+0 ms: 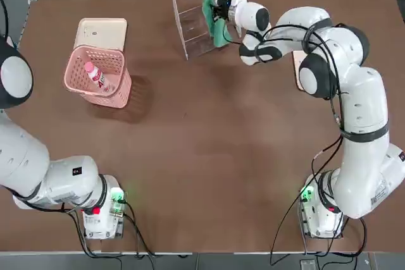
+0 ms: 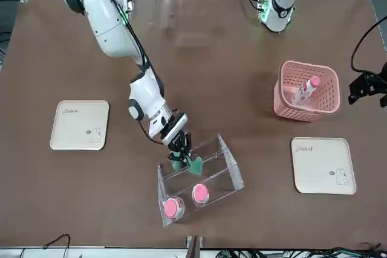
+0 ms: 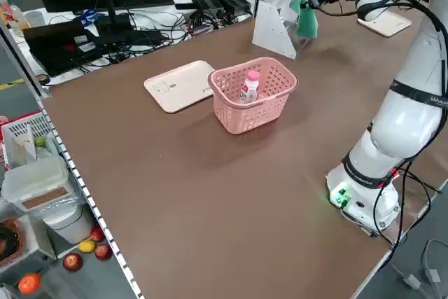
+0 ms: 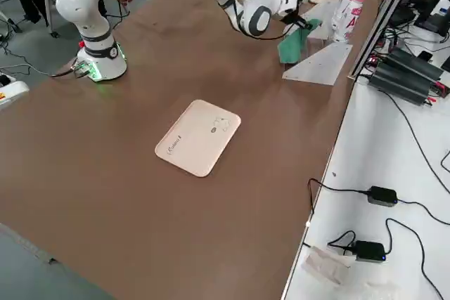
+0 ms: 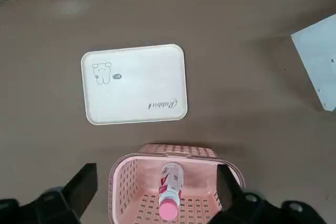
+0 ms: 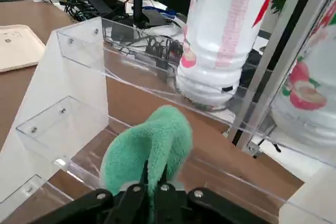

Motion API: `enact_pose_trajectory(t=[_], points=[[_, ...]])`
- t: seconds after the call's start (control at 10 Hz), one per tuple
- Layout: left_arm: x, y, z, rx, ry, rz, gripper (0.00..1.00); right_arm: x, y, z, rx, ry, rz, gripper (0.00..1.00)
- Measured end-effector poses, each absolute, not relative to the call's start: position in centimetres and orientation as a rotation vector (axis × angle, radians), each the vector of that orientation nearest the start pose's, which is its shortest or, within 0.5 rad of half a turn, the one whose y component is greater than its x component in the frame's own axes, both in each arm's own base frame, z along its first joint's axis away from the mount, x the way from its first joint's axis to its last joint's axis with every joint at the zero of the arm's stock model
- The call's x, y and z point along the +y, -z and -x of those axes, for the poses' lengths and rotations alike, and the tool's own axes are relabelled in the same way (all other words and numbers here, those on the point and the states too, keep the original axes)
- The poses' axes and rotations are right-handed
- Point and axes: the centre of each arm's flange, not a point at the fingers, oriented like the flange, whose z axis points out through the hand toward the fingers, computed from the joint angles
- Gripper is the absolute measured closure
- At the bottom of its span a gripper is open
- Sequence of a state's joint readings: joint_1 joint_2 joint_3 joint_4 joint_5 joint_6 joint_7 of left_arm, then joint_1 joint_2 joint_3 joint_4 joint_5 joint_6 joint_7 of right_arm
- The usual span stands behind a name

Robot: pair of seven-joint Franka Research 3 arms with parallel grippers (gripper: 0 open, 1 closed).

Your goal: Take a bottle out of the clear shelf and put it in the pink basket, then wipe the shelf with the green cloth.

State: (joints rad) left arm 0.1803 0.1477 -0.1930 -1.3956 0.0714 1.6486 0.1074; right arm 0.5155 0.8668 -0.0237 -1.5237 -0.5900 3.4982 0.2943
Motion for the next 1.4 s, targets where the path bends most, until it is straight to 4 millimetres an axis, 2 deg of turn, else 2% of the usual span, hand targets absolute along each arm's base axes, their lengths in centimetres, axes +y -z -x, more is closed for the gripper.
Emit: enact_pose_trajectory(t=[0.6,0.8,1.4], points=[[0.9,-63.1,-60.8,0.182,0.165,3.083,0.00,41.8,-23.8,-61.4,-1.105,1.381,2.265,0.97],[0.9,-63.1,-60.8,0.183,0.165,3.083,0.00,42.2,-23.5,-61.3,-1.111,1.382,2.260,0.97],[0.9,-63.1,-60.8,0.183,0.165,3.083,0.00,45.6,-23.2,-59.8,-1.148,1.383,2.207,0.97]])
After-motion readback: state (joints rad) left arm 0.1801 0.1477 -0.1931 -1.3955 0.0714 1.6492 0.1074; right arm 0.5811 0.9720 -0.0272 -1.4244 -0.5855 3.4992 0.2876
